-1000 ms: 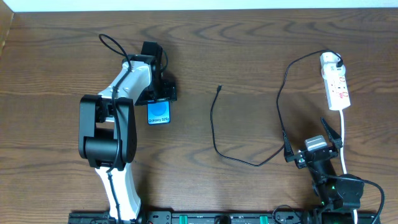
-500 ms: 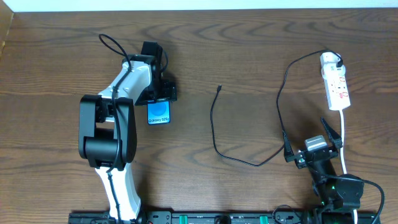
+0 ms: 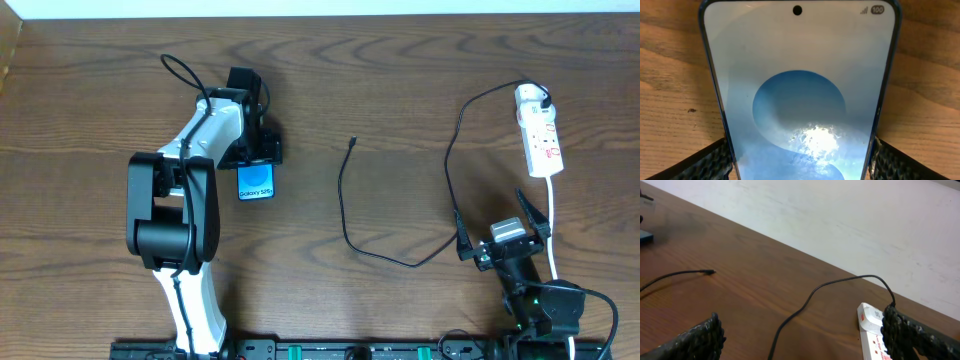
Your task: Plug charger to phone and switch on socket
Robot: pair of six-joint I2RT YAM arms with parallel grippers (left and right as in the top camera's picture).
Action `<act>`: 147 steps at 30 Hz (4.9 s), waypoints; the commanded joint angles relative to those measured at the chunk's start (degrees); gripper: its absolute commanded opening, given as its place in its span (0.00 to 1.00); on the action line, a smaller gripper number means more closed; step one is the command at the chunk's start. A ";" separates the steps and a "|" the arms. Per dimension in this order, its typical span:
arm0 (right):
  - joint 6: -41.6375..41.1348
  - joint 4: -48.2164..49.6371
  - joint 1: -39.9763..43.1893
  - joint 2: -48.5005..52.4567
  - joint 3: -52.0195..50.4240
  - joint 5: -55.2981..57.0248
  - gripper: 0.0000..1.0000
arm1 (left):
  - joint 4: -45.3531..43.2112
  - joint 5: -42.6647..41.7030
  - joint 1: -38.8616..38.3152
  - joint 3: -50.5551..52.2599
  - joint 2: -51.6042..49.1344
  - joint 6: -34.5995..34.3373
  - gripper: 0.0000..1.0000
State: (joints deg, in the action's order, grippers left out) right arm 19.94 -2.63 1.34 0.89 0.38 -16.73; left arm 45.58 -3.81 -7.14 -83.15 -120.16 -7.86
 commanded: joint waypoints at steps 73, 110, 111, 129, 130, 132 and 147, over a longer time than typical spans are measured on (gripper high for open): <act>-0.42 -0.26 -0.42 -0.24 -0.07 -0.13 0.99 | 7.69 0.42 0.09 -1.42 10.34 0.46 0.70; -0.42 -0.26 -0.42 -0.24 -0.07 -0.11 0.99 | 11.54 -3.06 0.09 -1.42 19.87 0.04 0.70; -0.39 -0.26 -0.42 -0.24 -0.07 -0.11 0.99 | 11.54 -3.06 0.09 -1.42 19.87 0.04 0.70; -0.42 -0.26 -0.42 -0.24 -0.07 -0.11 0.99 | 11.52 -3.78 0.09 -1.42 19.87 -0.44 0.70; -0.39 -0.26 -0.42 -0.24 -0.07 -0.11 0.99 | 11.52 -4.11 0.09 -1.42 19.87 -0.44 0.70; -0.42 -0.26 -0.42 -0.24 -0.07 -0.11 0.99 | 11.52 -4.68 0.09 -1.42 19.87 -0.70 0.70; -0.42 -0.26 -0.42 -0.24 -0.07 -0.11 0.99 | 11.98 -7.80 0.09 -3.98 21.77 -3.91 0.70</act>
State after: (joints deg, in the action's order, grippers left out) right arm 19.94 -2.61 1.34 0.89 0.38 -16.71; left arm 57.10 -10.48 -7.14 -83.72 -101.89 -10.50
